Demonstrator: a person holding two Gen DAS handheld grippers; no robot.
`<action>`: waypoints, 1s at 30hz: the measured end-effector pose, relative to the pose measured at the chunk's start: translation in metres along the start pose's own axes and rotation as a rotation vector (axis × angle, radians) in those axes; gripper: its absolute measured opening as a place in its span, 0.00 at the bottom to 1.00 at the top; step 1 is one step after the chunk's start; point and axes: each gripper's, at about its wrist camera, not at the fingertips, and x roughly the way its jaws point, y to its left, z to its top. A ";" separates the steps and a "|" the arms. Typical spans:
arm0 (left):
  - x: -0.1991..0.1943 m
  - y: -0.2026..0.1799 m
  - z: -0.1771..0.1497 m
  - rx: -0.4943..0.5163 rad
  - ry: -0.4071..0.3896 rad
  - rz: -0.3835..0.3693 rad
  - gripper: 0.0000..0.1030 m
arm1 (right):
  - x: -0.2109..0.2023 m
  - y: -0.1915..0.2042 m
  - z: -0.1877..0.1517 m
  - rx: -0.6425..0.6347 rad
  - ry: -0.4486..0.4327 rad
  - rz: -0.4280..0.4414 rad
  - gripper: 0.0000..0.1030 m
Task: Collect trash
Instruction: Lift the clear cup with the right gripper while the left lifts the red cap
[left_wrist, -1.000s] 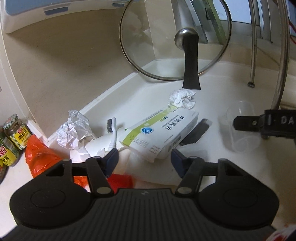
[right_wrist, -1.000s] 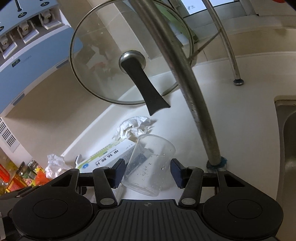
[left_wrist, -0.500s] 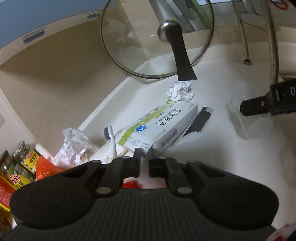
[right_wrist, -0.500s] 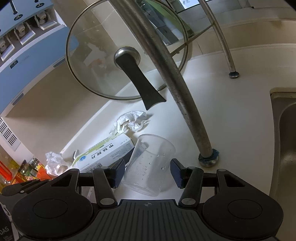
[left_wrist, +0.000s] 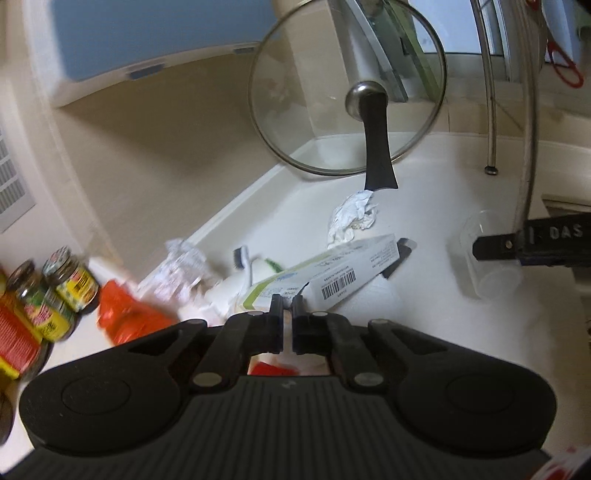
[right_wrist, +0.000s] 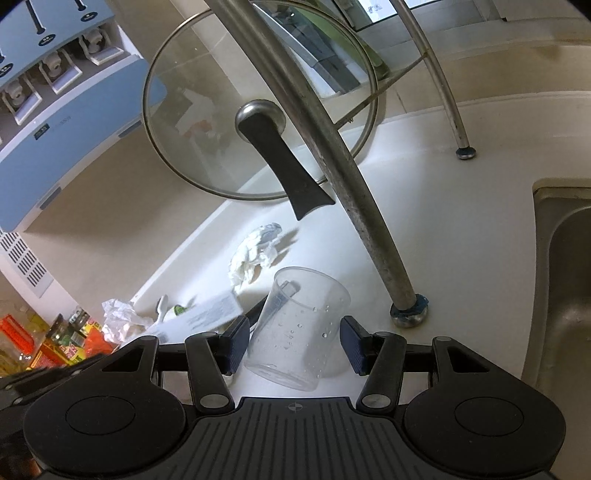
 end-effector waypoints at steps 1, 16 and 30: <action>-0.007 0.001 -0.004 -0.005 0.004 0.003 0.04 | -0.001 0.000 -0.001 -0.003 0.002 0.003 0.53; -0.049 0.003 -0.062 -0.162 0.141 -0.120 0.43 | -0.026 0.006 -0.027 -0.085 0.089 0.038 0.53; -0.119 0.056 -0.115 -0.254 0.091 0.079 0.56 | -0.025 0.005 -0.027 -0.100 0.119 0.041 0.53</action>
